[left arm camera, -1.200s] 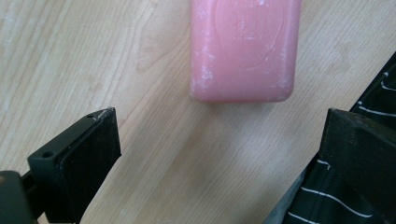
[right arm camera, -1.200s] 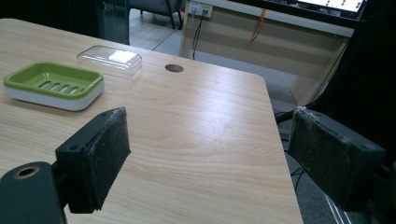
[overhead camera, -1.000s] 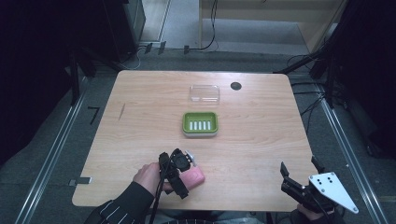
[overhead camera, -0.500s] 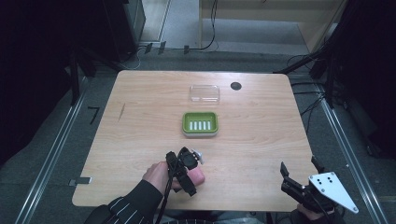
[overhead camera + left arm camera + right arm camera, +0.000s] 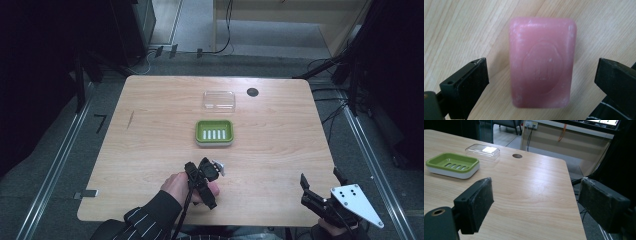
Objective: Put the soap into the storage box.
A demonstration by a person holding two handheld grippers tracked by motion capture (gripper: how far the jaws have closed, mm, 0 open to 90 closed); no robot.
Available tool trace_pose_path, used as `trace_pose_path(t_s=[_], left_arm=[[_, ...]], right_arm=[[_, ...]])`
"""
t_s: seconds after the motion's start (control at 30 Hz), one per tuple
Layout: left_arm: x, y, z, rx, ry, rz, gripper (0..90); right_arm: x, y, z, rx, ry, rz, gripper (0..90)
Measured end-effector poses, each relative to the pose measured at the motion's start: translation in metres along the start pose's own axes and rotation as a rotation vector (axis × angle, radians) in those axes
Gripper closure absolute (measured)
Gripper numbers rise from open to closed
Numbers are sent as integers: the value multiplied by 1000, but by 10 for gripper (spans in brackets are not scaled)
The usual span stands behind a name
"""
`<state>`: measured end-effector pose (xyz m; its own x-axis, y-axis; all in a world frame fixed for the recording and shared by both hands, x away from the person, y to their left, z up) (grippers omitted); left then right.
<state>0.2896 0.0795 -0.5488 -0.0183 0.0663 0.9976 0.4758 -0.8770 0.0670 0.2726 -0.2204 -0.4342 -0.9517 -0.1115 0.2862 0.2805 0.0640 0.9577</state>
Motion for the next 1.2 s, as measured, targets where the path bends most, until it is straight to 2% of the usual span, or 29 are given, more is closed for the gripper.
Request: trace_pose_path(t_s=[0.07,0.1,0.13,0.27,0.53,0.87,1.2], left_arm=[[-2,1,-1,-7,3,1,0],[-2,2,-1,-6,2,0,40],[-1,3,-1,-7,3,-10,130],[0,3,-2,-9,-3,-17,196],[-3,3,-2,-21,-3,-16,277],[-7,1,1,-16,22,-8,370],[-7,1,0,-24,29,-19,383]], right_arm=[[0,0,0,0,-1,0,132],[0,0,0,0,-1,0,131],[0,0,0,-3,-1,1,131],[0,0,0,-5,-1,2,131],[0,0,0,-4,0,4,132],[0,0,-1,-7,-1,3,132],[0,0,-1,-7,-2,2,131]])
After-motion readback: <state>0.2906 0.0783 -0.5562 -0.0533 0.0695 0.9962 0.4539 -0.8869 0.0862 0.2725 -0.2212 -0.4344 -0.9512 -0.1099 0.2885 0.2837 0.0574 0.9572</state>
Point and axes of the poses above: each handheld gripper's, and its own axes: x roughly backward along the jaws, y roughly out of its top, z roughly to its left, the point moved 10 cm from there along -x, roughly forward along the jaws, and after that the axes turned 5 degrees about -x, right-handed, at the moved point
